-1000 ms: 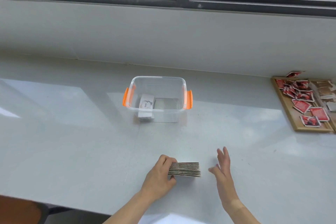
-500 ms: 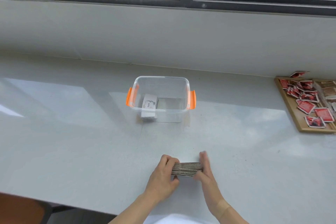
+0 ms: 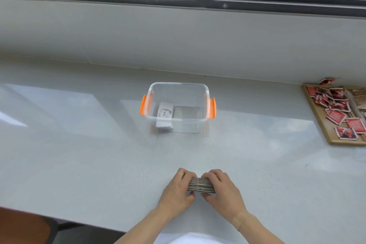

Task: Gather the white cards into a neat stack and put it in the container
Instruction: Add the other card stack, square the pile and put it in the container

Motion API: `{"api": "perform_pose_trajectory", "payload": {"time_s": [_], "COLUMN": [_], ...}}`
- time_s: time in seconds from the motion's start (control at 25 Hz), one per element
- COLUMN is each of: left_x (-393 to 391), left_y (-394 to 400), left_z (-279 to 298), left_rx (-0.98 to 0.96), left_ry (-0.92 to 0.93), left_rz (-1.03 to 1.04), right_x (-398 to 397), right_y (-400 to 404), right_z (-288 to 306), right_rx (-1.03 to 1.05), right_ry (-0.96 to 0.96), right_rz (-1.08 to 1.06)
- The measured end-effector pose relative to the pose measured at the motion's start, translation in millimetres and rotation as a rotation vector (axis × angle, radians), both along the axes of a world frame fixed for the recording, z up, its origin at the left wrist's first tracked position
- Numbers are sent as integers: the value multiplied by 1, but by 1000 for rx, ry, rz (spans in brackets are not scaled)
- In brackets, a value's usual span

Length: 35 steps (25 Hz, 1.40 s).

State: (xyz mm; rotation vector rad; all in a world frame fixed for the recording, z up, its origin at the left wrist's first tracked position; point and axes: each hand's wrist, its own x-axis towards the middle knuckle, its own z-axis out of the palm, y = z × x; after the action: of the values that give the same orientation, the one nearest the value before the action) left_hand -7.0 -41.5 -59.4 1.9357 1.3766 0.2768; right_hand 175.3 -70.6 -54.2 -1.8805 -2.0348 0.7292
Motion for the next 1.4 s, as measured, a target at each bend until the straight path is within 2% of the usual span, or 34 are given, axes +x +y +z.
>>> {"api": "perform_pose_trajectory", "payload": {"time_s": [0.16,0.28,0.36,0.48,0.68,0.84,1.16,1.28,1.32,1.4], "left_x": [-5,-8,-8,-5,-4,-3,-3,-5,-6,-9], "left_y": [6,12,10,7,10,2,5,7,9,13], "left_z": [3,5,2,-5,-5,-11,-9,0,5,20], "left_rx": [60,134,171,159,200,176,159,115,78,19], "left_ry": [32,-10,37,170,143,229,269,176,95,-114], "left_rz": [-9,28,-8,-68,-21,-49,-74,-17,41,159], "right_x": [6,6,5,3,5,4,-15,-17,-14,-10], "right_y": [10,11,8,4,5,-3,6,14,15,16], "right_z": [5,9,7,-1,0,-5,10,16,18,23], "right_rx": [13,99,90,15,70,21,49,-20,-39,-106], "right_ry": [-41,-65,-85,-93,-101,-102,-303,-279,-206,74], "right_rz": [81,74,77,101,80,88,188,169,119,-55]}}
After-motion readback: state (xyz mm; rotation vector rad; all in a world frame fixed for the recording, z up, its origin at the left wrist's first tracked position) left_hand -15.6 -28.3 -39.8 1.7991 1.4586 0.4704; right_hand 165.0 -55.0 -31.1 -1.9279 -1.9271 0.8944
